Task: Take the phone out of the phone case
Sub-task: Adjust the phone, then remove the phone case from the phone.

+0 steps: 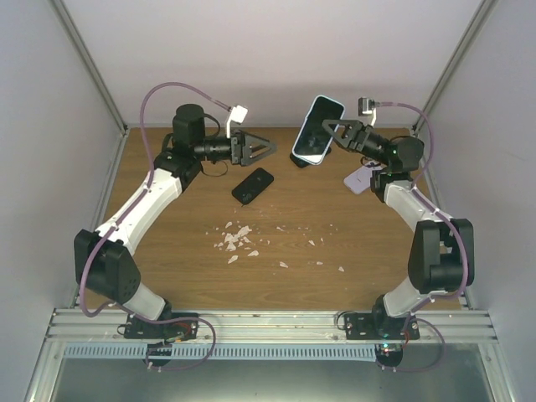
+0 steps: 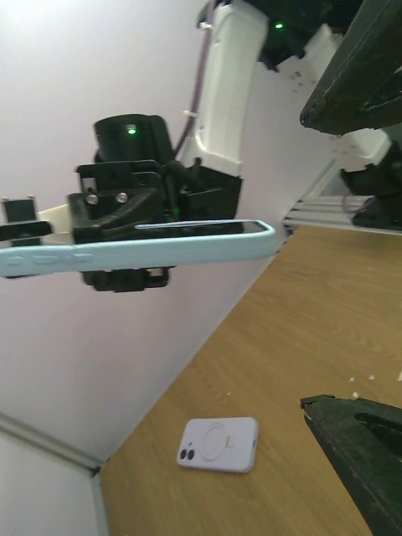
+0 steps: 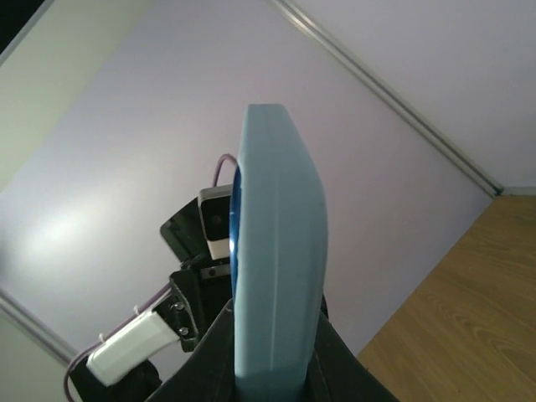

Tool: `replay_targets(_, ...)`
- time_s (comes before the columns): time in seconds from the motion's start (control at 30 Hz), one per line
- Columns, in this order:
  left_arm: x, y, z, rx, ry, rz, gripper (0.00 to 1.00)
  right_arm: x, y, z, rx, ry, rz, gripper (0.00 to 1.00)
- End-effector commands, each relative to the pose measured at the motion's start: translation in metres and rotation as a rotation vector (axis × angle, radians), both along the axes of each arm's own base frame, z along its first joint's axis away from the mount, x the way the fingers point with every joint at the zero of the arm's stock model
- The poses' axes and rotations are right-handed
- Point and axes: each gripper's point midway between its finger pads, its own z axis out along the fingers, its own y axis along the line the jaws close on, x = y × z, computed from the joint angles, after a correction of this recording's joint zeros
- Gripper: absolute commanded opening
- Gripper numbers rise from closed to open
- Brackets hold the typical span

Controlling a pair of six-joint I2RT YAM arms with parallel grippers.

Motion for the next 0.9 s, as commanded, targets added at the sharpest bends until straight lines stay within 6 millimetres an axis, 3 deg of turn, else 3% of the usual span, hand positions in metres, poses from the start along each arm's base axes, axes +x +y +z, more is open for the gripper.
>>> replay_targets(0.0, -0.032, 0.000, 0.001, 0.017, -0.086, -0.114, 0.84, -0.029, -0.003, 0.026, 0.011, -0.209, 0.025, 0.00)
replay_targets(0.43, -0.050, -0.029, 0.001, 0.040, -0.155, -0.157, 0.77, -0.051, 0.010, 0.027, -0.042, -0.234, 0.037, 0.01)
replay_targets(0.87, -0.047, -0.036, -0.007, 0.063, -0.156, -0.141, 0.67, -0.058, 0.015, 0.031, -0.040, -0.221, 0.056, 0.01)
